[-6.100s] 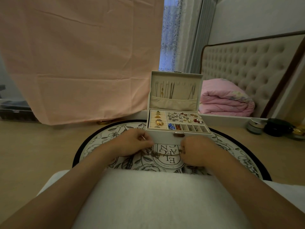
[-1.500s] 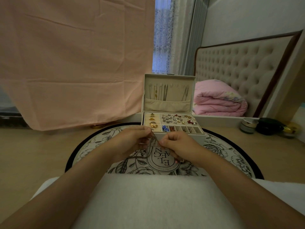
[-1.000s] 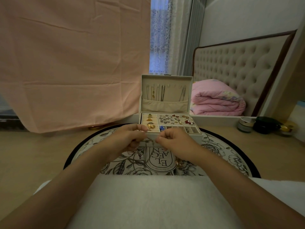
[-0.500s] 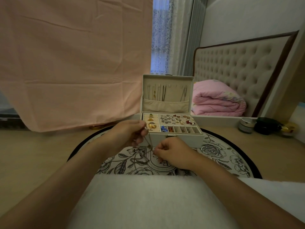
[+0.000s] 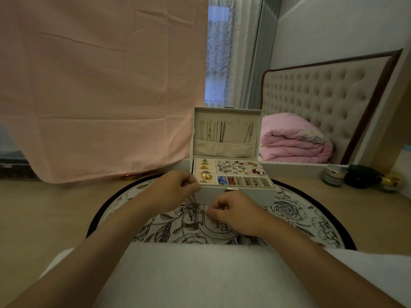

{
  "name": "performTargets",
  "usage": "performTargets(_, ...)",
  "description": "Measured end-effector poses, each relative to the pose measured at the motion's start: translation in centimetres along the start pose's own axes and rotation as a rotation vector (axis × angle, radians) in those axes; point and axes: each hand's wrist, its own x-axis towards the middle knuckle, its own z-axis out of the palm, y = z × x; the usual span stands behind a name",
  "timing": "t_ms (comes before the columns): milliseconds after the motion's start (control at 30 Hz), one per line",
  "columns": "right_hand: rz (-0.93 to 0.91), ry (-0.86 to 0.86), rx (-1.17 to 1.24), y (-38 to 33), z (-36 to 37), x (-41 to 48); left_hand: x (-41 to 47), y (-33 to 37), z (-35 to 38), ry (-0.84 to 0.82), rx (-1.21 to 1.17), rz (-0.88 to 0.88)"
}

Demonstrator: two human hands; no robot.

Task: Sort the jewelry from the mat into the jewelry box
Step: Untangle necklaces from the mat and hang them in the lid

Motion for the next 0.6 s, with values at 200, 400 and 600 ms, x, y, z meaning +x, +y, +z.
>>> performTargets(200, -0.105, 0.019, 0.283, -0.9, -0.2, 0.0, -0.7, 2.3, 1.1, -0.081, -0.459, 0.057)
performTargets(400, -0.044, 0.154, 0.682, -1.3, -0.7, 0.2, -0.7, 2.1, 0.4, -0.048, -0.525, 0.062)
performTargets(600, -0.081, 0.054, 0.600, -1.6, -1.6, -0.1, -0.8, 2.0, 0.3, -0.099, -0.604, 0.068)
